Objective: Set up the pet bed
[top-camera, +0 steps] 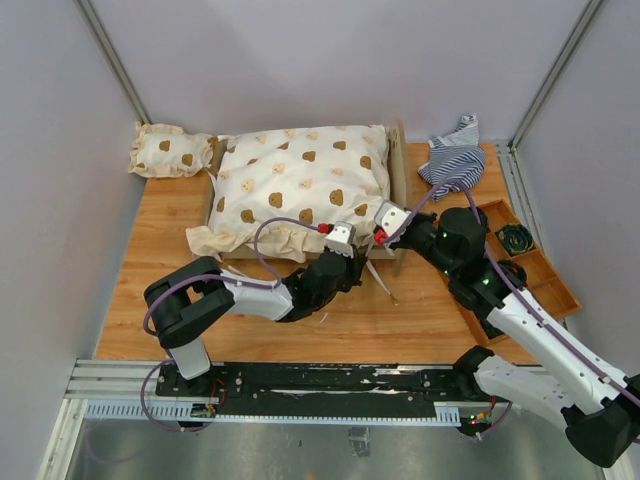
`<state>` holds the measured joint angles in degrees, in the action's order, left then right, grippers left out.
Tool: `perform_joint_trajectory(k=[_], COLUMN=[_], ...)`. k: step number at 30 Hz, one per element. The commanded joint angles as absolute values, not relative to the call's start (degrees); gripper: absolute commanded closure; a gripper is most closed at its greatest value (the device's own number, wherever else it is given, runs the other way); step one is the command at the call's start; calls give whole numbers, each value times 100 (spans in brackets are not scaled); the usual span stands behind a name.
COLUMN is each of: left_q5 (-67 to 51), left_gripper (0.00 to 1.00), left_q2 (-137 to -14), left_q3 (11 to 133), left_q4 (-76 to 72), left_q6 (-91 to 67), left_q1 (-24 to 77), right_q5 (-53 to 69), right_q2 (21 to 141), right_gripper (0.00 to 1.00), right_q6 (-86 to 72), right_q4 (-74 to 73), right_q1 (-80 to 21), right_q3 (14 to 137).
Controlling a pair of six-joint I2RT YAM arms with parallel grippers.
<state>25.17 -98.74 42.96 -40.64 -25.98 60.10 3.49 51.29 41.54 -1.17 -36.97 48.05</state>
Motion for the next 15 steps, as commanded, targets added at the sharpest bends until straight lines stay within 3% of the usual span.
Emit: perform_joint_trajectory(k=[1,15], left_q5=[3289,3264], left_gripper=[100,100], left_q2=[-9704,-9677], left_q3=[4371,4420], left_q4=[-4113,-4052], left_q6=[-2710,-3004], left_q1=[5959,5894], right_q5=[582,799], right_q2=[5044,4955], right_gripper=[100,100], right_q6=[4806,5426], right_q4=[279,340], right_q1=[-3778,-3778], right_q3=[5034,5026])
